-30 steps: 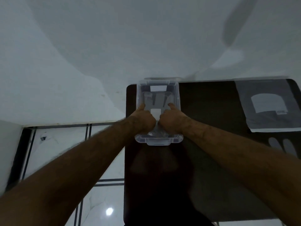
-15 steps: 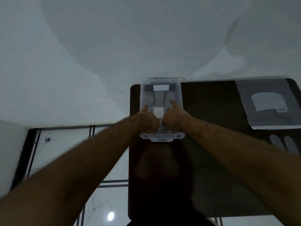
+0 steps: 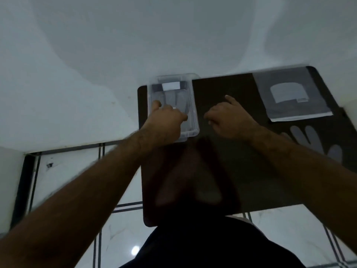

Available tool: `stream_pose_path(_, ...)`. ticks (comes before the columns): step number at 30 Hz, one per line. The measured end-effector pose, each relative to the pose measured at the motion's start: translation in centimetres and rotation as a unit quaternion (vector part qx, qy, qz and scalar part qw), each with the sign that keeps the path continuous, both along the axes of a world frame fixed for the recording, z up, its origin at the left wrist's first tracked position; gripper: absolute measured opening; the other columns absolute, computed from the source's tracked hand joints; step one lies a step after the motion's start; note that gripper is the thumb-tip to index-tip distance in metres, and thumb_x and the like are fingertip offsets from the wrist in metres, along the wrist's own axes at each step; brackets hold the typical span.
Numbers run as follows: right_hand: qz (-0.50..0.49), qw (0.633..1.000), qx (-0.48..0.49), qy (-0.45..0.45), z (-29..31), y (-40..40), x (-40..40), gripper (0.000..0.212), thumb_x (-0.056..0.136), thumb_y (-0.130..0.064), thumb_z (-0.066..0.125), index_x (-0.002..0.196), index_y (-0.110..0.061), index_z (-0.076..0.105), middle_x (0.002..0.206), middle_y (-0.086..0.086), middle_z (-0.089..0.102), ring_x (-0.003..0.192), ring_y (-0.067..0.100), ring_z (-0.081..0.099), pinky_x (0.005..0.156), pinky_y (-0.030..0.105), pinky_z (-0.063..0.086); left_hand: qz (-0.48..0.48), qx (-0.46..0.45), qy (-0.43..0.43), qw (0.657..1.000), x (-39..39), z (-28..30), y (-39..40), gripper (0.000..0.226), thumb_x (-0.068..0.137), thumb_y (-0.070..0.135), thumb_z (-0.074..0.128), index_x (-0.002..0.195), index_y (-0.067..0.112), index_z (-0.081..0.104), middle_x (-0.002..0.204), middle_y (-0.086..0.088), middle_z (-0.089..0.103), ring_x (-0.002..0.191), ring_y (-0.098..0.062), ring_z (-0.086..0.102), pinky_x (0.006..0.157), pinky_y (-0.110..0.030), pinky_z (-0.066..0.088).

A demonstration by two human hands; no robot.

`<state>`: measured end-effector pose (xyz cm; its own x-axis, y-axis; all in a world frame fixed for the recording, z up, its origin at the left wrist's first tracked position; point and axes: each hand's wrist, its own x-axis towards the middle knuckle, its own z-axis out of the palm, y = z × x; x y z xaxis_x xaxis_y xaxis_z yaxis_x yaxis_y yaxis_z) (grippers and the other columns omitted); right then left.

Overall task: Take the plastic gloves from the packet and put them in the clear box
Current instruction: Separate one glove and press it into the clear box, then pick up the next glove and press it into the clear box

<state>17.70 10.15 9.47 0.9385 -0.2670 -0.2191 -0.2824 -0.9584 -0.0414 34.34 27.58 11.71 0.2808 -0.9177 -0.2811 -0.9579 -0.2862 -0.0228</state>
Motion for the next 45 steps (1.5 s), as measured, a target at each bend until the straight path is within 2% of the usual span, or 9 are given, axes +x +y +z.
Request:
stream_pose_path(6, -0.010, 0.999, 0.031, 0.028, -1.4, -2.1, -14.2, 0.032, 0.104, -0.039, 0.053, 0.134, -0.031, 0.063, 0.137, -0.004, 0.067, 0.137, 0.016, 0.054, 0.131, 0.051, 0.014, -0.011, -0.039, 0.115, 0.993, -13.3, -0.6, -2.9, 0.022, 0.104, 0.036, 0.052, 0.121, 0.030, 0.065, 0.115, 0.006, 0.068, 0.119, -0.019, 0.062, 0.117, -0.054, 0.028)
stream_pose_path(12, -0.075, 0.993, 0.077, 0.047, -5.8, -9.1, -30.7, 0.031, 0.103, -0.037, 0.058, 0.133, -0.034, 0.063, 0.140, -0.006, 0.066, 0.136, 0.016, 0.055, 0.129, 0.049, 0.023, -0.008, -0.045, 0.172, 0.984, -27.5, -5.0, -8.6, 0.038, 0.104, 0.039, 0.053, 0.141, 0.034, 0.061, 0.137, 0.009, 0.066, 0.131, -0.016, 0.058, 0.114, -0.049, 0.033)
stream_pose_path(17, -0.113, 0.988, 0.101, 0.009, -8.0, -14.2, -43.0, 0.027, 0.101, -0.036, 0.064, 0.126, -0.028, 0.067, 0.131, 0.000, 0.071, 0.124, 0.020, 0.062, 0.118, 0.044, 0.037, -0.006, -0.003, 0.223, 0.975, -37.5, -8.6, -13.0, 0.038, 0.105, 0.037, 0.057, 0.143, 0.032, 0.060, 0.139, 0.007, 0.065, 0.132, -0.016, 0.057, 0.115, -0.049, 0.039)
stream_pose_path(21, -0.082, 0.990, 0.107, 0.041, -9.5, -16.6, -48.0, 0.060, 0.091, -0.060, 0.069, 0.143, -0.031, 0.056, 0.146, 0.000, 0.062, 0.138, 0.024, 0.054, 0.124, 0.050, 0.031, -0.023, -0.010, 0.217, 0.976, -43.0, -10.7, -15.2, 0.040, 0.104, 0.042, 0.058, 0.141, 0.028, 0.061, 0.141, 0.004, 0.062, 0.129, -0.019, 0.057, 0.113, -0.047, 0.043)
stream_pose_path(25, -0.026, 0.987, 0.080, 0.137, -11.4, -17.5, -50.0, 0.091, 0.081, -0.075, 0.070, 0.157, -0.032, 0.043, 0.161, -0.002, 0.048, 0.149, 0.023, 0.042, 0.129, 0.052, 0.016, -0.050, 0.002, 0.169, 0.984, -46.9, -12.6, -16.1, 0.065, 0.101, 0.057, 0.058, 0.155, 0.023, 0.048, 0.157, -0.002, 0.049, 0.145, -0.024, 0.044, 0.121, -0.049, 0.034)
stream_pose_path(31, -0.007, 0.995, 0.071, 0.072, -13.3, -16.9, -51.7, 0.065, 0.091, -0.039, 0.077, 0.149, -0.030, 0.050, 0.154, 0.000, 0.056, 0.145, 0.024, 0.048, 0.126, 0.049, 0.025, -0.040, 0.016, 0.110, 0.993, -50.9, -15.1, -16.6, 0.072, 0.095, 0.052, 0.070, 0.155, 0.024, 0.043, 0.156, -0.004, 0.052, 0.145, -0.027, 0.045, 0.123, -0.053, 0.034)
stream_pose_path(37, -0.008, 0.997, 0.071, 0.027, -13.1, -15.2, -51.8, 0.020, 0.101, -0.033, 0.065, 0.119, -0.023, 0.070, 0.119, 0.003, 0.073, 0.113, 0.023, 0.066, 0.112, 0.047, 0.046, -0.033, -0.027, 0.082, 0.996, -52.3, -16.4, -15.8, 0.032, 0.098, 0.024, 0.069, 0.129, 0.025, 0.062, 0.131, 0.000, 0.067, 0.124, -0.023, 0.058, 0.113, -0.043, 0.042)
stream_pose_path(39, -0.002, 0.997, 0.076, 0.013, -12.9, -14.4, -51.8, 0.015, 0.103, -0.029, 0.063, 0.112, -0.020, 0.071, 0.110, 0.004, 0.073, 0.103, 0.023, 0.067, 0.104, 0.046, 0.051, -0.047, -0.031, 0.073, 0.996, -52.3, -16.4, -15.6, 0.024, 0.101, 0.024, 0.065, 0.125, 0.024, 0.065, 0.126, 0.001, 0.070, 0.120, -0.022, 0.061, 0.112, -0.042, 0.041)
stream_pose_path(45, 0.000, 0.989, 0.147, -0.016, -11.7, -14.2, -50.2, 0.015, 0.103, -0.030, 0.057, 0.110, -0.021, 0.068, 0.109, 0.001, 0.068, 0.103, 0.018, 0.061, 0.099, 0.038, 0.049, -0.051, -0.033, 0.069, 0.996, -51.0, -14.4, -15.1, 0.022, 0.105, 0.028, 0.057, 0.123, 0.024, 0.069, 0.128, 0.001, 0.070, 0.126, -0.021, 0.059, 0.117, -0.044, 0.037)
